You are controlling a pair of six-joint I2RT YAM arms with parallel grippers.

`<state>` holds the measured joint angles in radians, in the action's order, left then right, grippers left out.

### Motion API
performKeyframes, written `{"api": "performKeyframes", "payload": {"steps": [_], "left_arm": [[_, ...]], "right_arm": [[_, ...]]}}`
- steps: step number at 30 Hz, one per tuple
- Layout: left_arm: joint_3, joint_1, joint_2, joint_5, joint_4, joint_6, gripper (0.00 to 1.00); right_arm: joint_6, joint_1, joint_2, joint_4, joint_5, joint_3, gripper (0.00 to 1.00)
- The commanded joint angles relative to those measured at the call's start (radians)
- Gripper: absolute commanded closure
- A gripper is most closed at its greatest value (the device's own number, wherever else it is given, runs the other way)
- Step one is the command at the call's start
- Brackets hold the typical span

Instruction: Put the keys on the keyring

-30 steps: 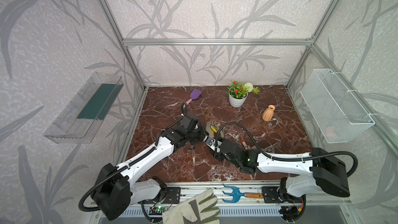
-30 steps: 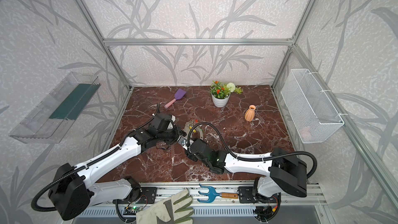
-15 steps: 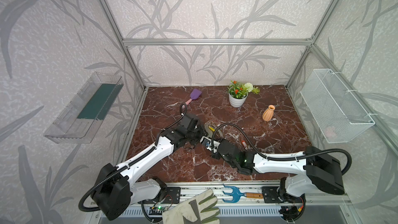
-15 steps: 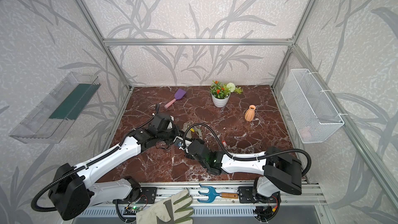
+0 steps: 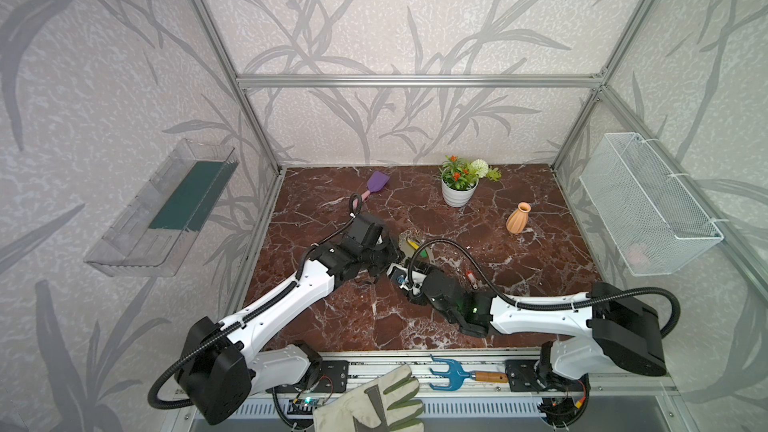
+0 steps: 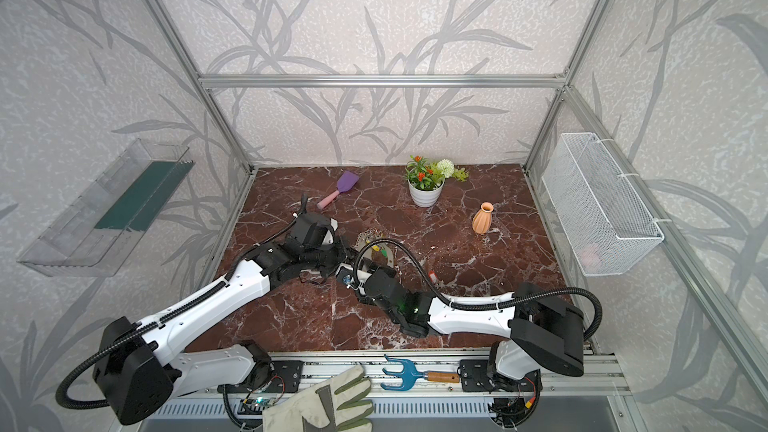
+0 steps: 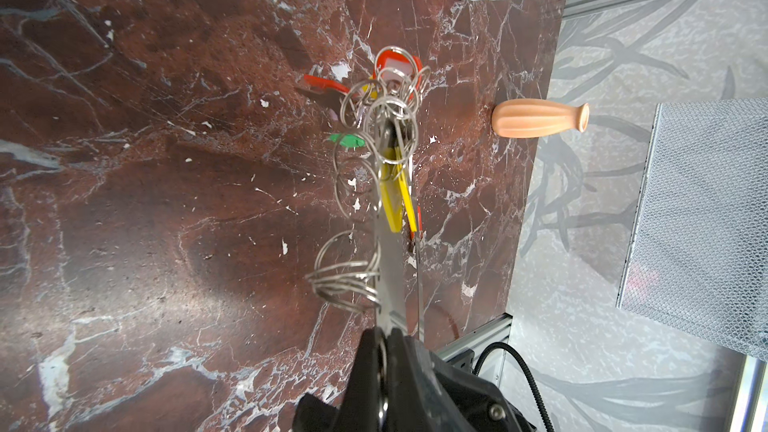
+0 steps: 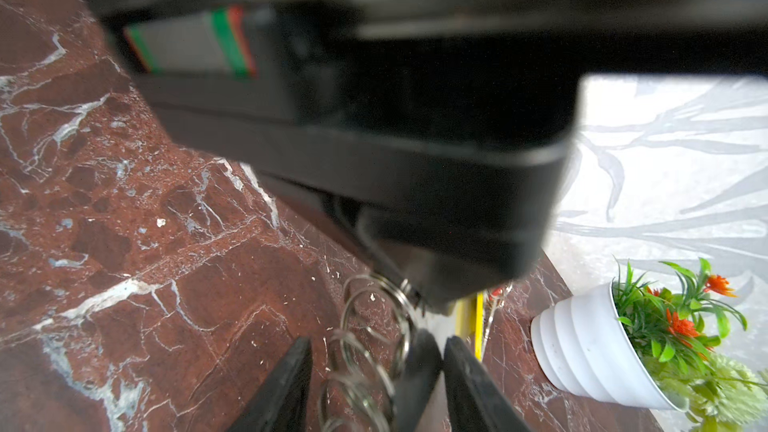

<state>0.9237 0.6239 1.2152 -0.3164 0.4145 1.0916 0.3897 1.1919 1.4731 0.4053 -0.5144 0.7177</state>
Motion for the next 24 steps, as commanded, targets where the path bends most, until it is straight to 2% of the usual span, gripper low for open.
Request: {"api": "performKeyframes", "payload": {"steps": [1, 3, 6, 10, 14, 17, 22, 24], "left_arm": [[0.055, 0.003, -0.022, -0.003, -0.008, -0.004, 1.00], [0.058, 0.004, -0.022, -0.003, -0.004, -0.002, 1.00], [0.058, 0.003, -0.022, -0.010, -0.003, 0.001, 1.00], [0.060, 0.003, -0.021, -0.006, 0.002, 0.007, 1.00], [0.061, 0.002, -0.019, -0.006, -0.007, 0.014, 1.00], [0.068, 0.002, -0.013, -0.004, -0.010, 0.011, 1.00], [0.087, -0.002, -0.003, -0.009, -0.016, -0.007, 1.00], [0.095, -0.013, 0.000, -0.016, -0.013, -0.026, 0.94]], "right_arm": [[0.032, 0.000, 0.004, -0.014, -0.088, -0.008, 0.49], [0.041, 0.001, 0.012, -0.006, -0.111, -0.006, 0.51], [0.048, 0.001, 0.016, 0.000, -0.112, 0.000, 0.59], [0.055, 0.002, 0.035, 0.002, -0.115, 0.015, 0.76], [0.052, 0.003, 0.029, -0.001, -0.105, 0.014, 0.88], [0.049, 0.003, 0.014, -0.005, -0.092, 0.009, 0.95], [0.027, 0.002, -0.039, -0.030, -0.056, 0.002, 0.99], [0.011, -0.003, -0.072, -0.053, -0.033, 0.002, 1.00]]}}
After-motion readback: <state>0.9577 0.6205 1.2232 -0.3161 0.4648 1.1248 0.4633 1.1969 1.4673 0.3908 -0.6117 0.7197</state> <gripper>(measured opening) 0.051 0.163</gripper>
